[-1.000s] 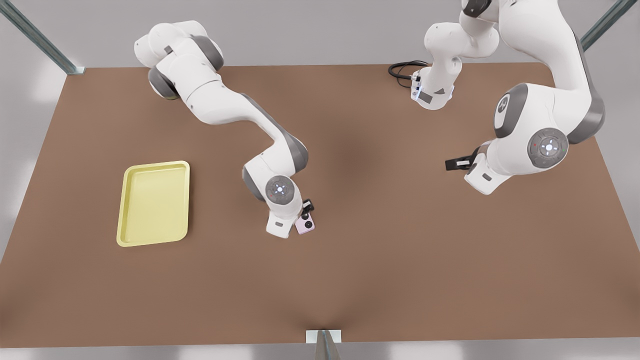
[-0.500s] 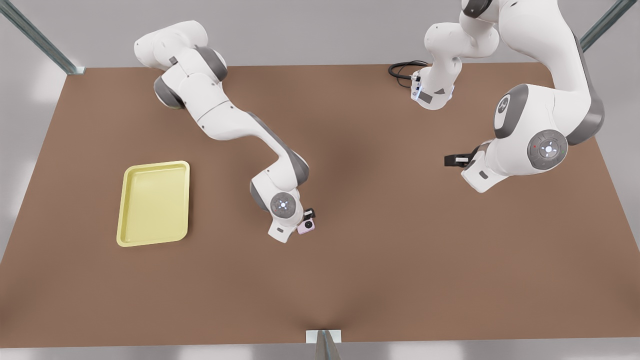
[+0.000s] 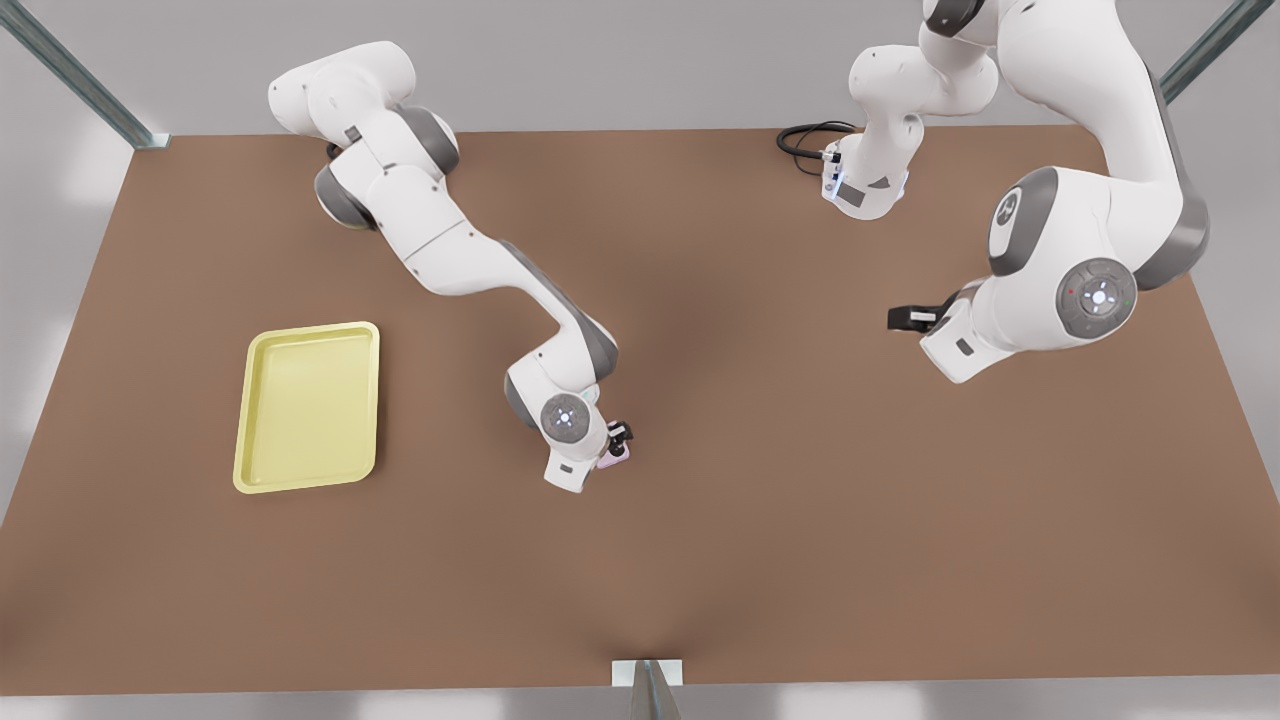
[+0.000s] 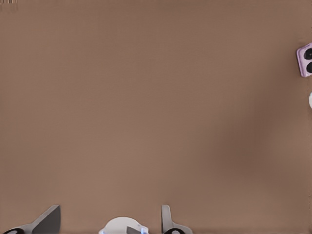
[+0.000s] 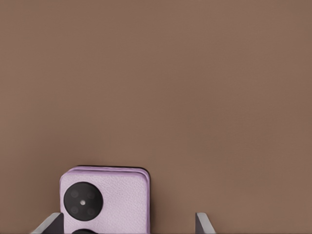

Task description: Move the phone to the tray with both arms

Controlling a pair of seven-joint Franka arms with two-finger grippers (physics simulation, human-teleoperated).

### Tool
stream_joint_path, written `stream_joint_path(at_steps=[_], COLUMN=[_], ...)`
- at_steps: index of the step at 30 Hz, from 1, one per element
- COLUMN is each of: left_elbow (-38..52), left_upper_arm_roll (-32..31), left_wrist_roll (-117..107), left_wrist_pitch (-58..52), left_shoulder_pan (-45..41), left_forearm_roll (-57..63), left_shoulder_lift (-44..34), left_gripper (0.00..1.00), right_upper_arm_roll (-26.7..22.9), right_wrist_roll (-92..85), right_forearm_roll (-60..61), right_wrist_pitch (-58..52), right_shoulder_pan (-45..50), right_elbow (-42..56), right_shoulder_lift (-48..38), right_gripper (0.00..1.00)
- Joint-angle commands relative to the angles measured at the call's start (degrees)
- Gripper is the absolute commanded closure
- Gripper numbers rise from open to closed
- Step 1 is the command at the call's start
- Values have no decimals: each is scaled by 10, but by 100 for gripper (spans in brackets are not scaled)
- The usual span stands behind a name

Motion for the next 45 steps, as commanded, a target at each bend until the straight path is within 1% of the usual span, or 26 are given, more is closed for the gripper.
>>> stream_joint_path(at_steps=[1,4,10,13,18,20,22,24,27,38,45], left_elbow=[4,15,15,14,14,15,14,15,15,15,15], left_upper_arm_roll=[-1,2,1,-1,-4,-4,-4,-4,-5,-5,-4], left_wrist_roll=[26,30,31,31,30,29,30,30,28,26,26], left_wrist_pitch=[-7,-1,-2,-5,-7,-8,-8,-8,-8,-8,-8], left_shoulder_pan=[0,0,0,0,0,0,0,0,0,0,0], left_forearm_roll=[-3,-1,20,20,20,20,19,19,18,19,19], left_shoulder_lift=[-2,-15,-21,-21,-21,-22,-21,-22,-22,-22,-21], left_gripper=[0,0,0,0,0,0,0,0,0,0,0], right_upper_arm_roll=[0,0,3,4,4,2,1,-1,-1,0,-1], right_wrist_roll=[-102,-118,-121,-115,-112,-90,-75,-10,28,101,107], right_forearm_roll=[-2,-1,1,1,-2,-4,-31,-58,-78,-77,-75], right_wrist_pitch=[32,33,22,22,22,11,8,6,3,1,4], right_shoulder_pan=[1,2,2,6,17,24,29,29,31,45,45], right_elbow=[0,0,1,-14,-9,-2,0,1,2,-3,-10], right_shoulder_lift=[4,10,1,1,1,3,4,3,5,7,10], right_gripper=[0,0,0,0,0,0,0,0,0,0,0])
